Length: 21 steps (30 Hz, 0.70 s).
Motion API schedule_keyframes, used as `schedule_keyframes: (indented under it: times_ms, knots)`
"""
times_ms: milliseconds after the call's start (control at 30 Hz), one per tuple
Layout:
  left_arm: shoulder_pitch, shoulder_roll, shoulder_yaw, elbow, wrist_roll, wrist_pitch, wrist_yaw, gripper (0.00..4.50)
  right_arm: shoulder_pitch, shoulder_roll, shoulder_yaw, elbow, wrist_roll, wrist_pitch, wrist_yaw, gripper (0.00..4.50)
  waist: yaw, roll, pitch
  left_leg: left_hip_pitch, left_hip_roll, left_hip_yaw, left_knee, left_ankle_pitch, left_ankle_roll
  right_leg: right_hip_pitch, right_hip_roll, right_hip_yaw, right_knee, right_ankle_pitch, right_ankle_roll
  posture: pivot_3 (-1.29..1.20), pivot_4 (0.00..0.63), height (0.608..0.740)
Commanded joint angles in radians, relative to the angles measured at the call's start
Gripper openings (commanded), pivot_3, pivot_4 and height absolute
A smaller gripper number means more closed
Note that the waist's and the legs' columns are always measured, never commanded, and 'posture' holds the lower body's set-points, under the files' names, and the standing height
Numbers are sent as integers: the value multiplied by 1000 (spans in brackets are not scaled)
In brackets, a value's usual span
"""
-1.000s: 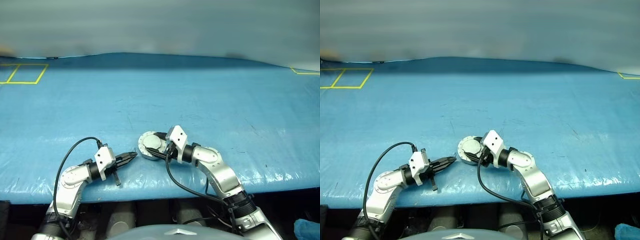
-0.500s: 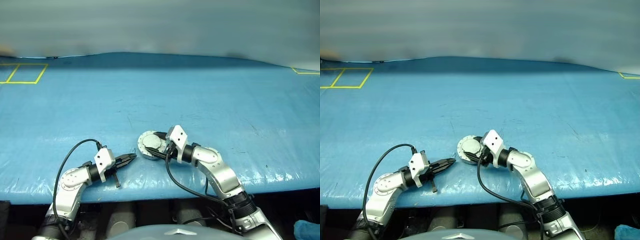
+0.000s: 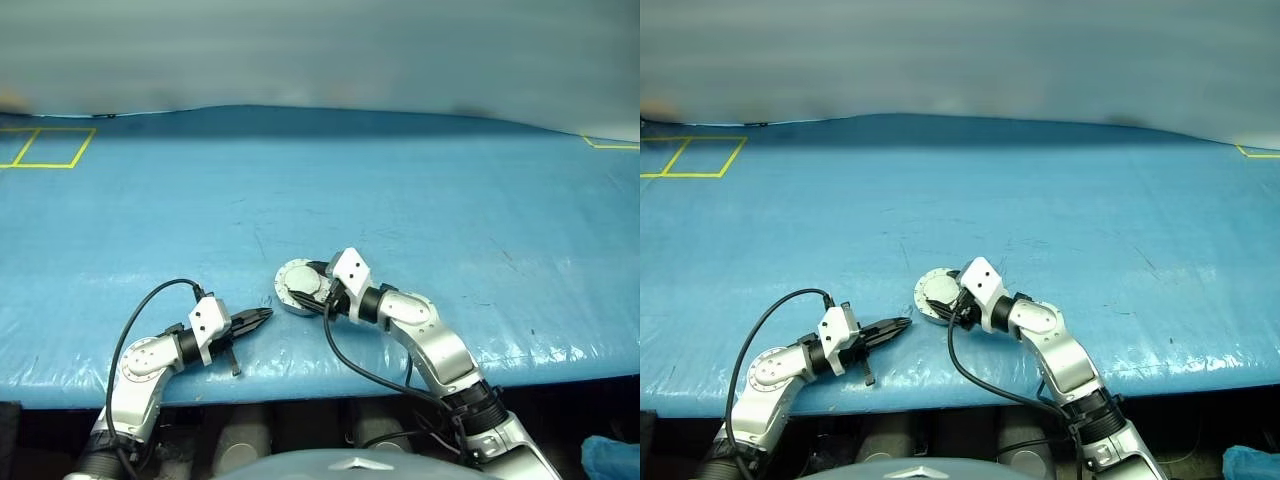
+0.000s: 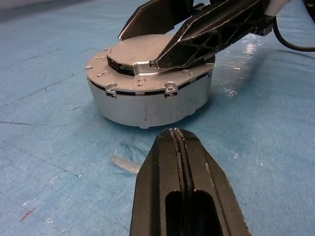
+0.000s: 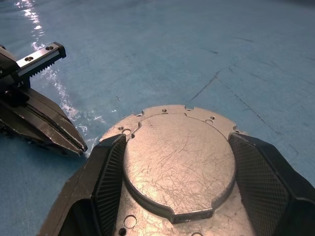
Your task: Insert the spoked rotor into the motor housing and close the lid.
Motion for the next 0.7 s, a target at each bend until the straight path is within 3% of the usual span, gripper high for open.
schedule_keyframes:
  times_ms: [33, 533, 700]
  knots:
    - [-5, -2, 3, -16, -3, -13, 3, 0, -13, 1, 3, -9, -15, 18, -15, 2994, 0, 0, 0, 0, 0, 0, 0, 0, 0, 0, 0, 0, 0, 0, 0, 0, 150, 740]
    - [0, -12, 12, -14, -16, -12, 10, 0, -28, -13, 27, 55, -75, 80, -63, 2994, -6, 0, -1, 2, 1, 1, 0, 0, -1, 0, -1, -1, 0, 0, 0, 0, 150, 740]
    - [-46, -50, 64, -43, -96, 147, 91, 0, -23, -19, 24, 51, -70, 79, -57, 2994, -5, 0, -1, 2, 1, 0, 0, 0, -1, 0, -2, -2, 0, 0, 0, 0, 150, 740]
